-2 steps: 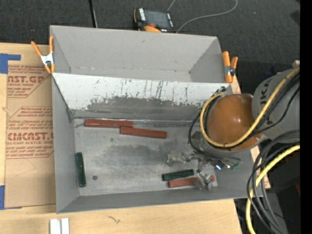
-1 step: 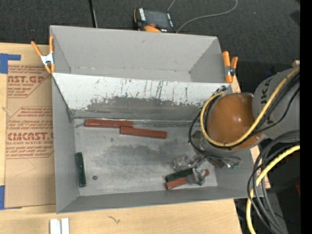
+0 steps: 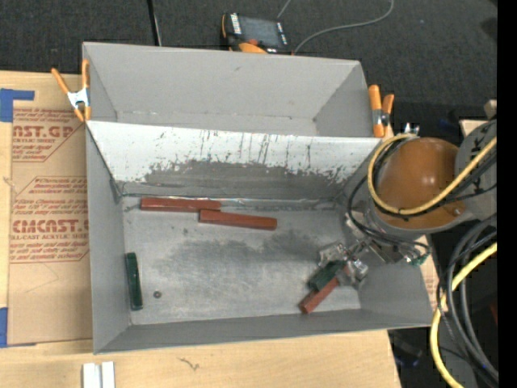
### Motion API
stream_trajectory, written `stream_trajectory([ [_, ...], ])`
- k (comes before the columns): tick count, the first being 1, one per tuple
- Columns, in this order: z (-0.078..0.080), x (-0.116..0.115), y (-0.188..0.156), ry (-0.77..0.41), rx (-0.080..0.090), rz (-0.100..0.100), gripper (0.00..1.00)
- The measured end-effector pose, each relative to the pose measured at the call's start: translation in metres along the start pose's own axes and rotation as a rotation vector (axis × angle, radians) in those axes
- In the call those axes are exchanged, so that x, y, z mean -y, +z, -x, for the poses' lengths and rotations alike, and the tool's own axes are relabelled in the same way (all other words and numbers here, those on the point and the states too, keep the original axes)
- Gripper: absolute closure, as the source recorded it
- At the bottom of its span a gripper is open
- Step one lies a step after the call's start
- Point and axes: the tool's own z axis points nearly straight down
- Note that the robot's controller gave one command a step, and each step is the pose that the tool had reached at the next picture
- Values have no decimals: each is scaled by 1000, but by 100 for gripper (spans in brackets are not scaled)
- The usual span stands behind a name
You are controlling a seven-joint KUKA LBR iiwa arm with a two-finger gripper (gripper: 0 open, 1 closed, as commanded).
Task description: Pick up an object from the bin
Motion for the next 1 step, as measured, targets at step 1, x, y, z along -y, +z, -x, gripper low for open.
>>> stream_trajectory([
  [1,44,5,-134,3,4,-6,100],
])
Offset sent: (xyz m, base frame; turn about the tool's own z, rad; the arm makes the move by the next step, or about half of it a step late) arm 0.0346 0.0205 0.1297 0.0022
